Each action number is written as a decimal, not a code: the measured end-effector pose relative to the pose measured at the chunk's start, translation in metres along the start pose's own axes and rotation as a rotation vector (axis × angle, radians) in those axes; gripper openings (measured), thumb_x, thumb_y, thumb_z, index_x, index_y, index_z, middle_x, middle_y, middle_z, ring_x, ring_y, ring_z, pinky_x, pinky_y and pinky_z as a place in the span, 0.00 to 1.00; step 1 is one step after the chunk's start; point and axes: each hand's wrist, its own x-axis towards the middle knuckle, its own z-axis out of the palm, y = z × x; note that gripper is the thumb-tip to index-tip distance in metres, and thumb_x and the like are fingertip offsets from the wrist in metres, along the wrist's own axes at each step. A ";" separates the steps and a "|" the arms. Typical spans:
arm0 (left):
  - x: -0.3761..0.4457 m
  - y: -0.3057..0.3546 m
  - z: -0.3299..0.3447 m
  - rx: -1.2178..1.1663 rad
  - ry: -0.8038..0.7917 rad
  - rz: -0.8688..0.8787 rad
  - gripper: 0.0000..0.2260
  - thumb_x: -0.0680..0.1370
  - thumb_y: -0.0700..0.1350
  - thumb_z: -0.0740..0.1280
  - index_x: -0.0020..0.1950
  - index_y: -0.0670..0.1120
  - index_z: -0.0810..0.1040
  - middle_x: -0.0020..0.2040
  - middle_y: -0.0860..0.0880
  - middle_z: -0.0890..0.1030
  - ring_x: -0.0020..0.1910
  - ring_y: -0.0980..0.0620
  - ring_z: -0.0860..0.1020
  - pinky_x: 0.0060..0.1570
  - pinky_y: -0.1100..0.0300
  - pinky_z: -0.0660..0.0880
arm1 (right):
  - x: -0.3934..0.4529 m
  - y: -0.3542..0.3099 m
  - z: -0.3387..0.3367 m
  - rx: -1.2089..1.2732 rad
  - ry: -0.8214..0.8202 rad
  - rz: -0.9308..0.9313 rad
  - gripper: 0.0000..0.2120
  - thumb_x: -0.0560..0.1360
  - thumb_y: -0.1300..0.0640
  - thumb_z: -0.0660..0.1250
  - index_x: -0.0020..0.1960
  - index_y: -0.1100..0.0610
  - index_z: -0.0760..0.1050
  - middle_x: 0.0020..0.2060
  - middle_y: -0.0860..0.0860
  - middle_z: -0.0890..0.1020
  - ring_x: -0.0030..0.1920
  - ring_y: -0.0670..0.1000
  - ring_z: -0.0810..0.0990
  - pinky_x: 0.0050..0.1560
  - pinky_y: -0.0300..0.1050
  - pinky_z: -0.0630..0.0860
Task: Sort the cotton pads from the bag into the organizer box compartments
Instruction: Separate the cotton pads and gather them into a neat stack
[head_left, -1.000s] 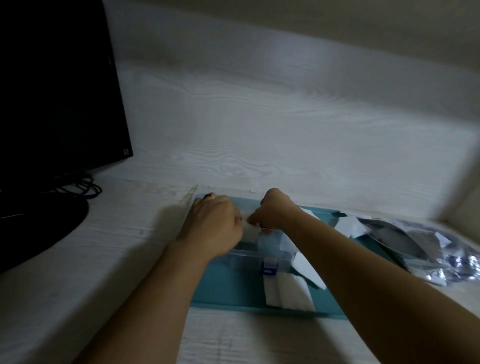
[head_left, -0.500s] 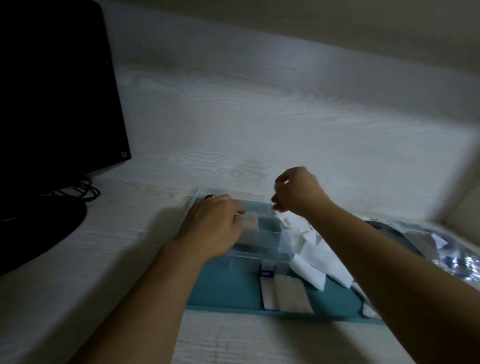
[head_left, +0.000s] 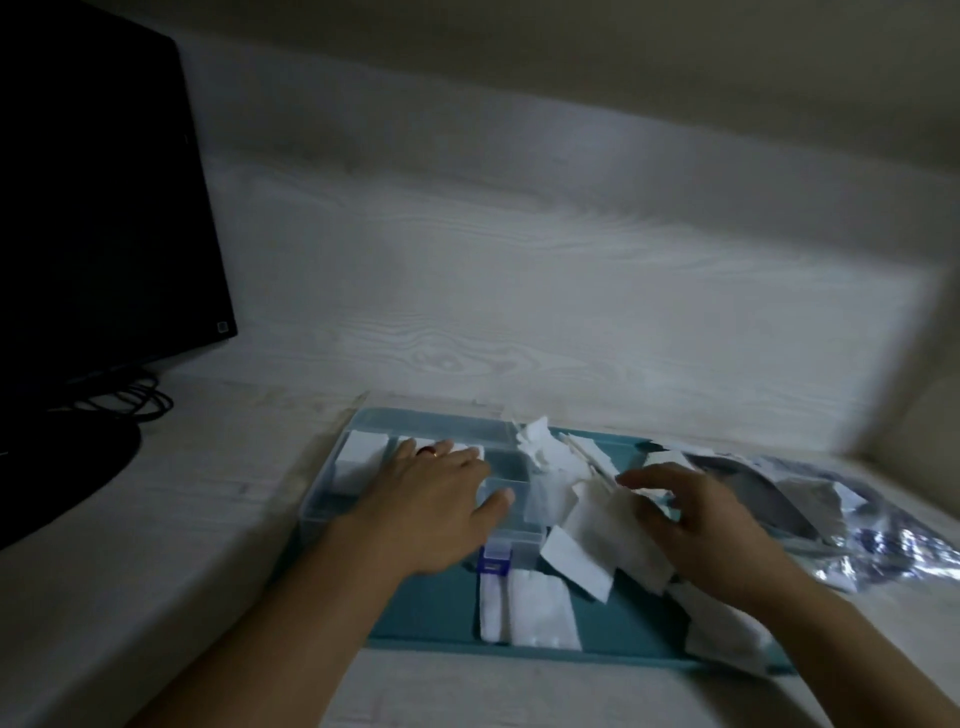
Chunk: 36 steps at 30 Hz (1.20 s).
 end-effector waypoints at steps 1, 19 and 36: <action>0.000 0.001 0.000 0.003 0.004 -0.002 0.28 0.83 0.62 0.47 0.80 0.51 0.58 0.81 0.54 0.56 0.79 0.53 0.52 0.78 0.48 0.45 | 0.000 0.002 -0.003 -0.043 -0.043 -0.002 0.13 0.79 0.56 0.64 0.63 0.46 0.76 0.57 0.42 0.77 0.55 0.43 0.76 0.57 0.39 0.71; -0.014 0.072 0.011 0.114 0.337 0.370 0.21 0.80 0.57 0.51 0.65 0.53 0.76 0.64 0.53 0.79 0.67 0.51 0.75 0.72 0.50 0.63 | 0.002 0.002 -0.002 0.094 0.094 -0.025 0.11 0.77 0.59 0.67 0.59 0.51 0.80 0.41 0.41 0.80 0.38 0.36 0.76 0.37 0.26 0.72; -0.009 0.075 0.030 0.096 0.130 0.417 0.14 0.83 0.53 0.57 0.66 0.55 0.75 0.59 0.57 0.78 0.60 0.56 0.74 0.78 0.53 0.40 | -0.001 0.010 -0.022 -0.263 0.010 -0.104 0.19 0.75 0.44 0.68 0.63 0.50 0.77 0.52 0.47 0.80 0.51 0.47 0.77 0.52 0.44 0.75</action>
